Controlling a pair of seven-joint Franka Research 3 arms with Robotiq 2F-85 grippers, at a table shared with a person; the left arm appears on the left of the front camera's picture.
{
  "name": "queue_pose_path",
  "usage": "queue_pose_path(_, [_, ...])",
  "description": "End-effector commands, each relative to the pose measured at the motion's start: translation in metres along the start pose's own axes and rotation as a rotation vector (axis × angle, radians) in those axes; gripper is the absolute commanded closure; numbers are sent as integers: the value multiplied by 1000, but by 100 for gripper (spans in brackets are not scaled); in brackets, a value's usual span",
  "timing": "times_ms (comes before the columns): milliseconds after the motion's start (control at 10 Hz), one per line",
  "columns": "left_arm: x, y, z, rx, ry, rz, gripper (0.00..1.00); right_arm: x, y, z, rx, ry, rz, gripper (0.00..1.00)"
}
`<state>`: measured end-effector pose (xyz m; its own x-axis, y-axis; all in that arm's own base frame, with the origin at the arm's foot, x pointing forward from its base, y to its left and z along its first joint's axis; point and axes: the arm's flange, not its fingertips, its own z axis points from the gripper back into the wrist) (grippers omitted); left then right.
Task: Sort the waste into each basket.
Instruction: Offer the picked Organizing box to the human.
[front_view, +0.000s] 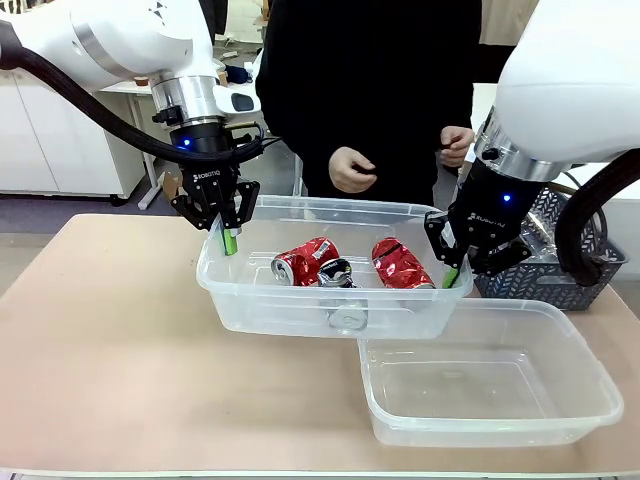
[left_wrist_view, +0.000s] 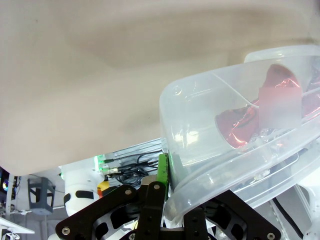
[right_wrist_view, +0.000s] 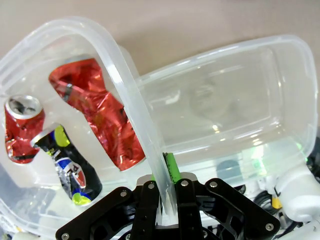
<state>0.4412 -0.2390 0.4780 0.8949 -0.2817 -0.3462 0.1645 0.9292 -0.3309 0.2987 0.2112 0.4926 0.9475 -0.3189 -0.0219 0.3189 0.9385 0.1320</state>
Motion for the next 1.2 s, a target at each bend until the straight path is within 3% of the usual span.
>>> queue_pose_path(0, [-6,-1,5,-7,2,-11,95,7,-4,-1,13,13,-18,96])
queue_pose_path(200, [0,0,0,0,0,0,95,0,0,0,0,0,0,96])
queue_pose_path(400, [34,-16,37,-3,-17,1,95,45,28,20,-3,-11,22,96])
queue_pose_path(700, [94,-9,113,15,-108,44,95,133,66,40,-11,45,55,96])
queue_pose_path(1000, [154,14,147,-50,-44,50,95,201,93,31,-14,82,66,96])
queue_pose_path(1100, [166,22,149,-80,-40,62,95,210,95,26,9,89,63,96])
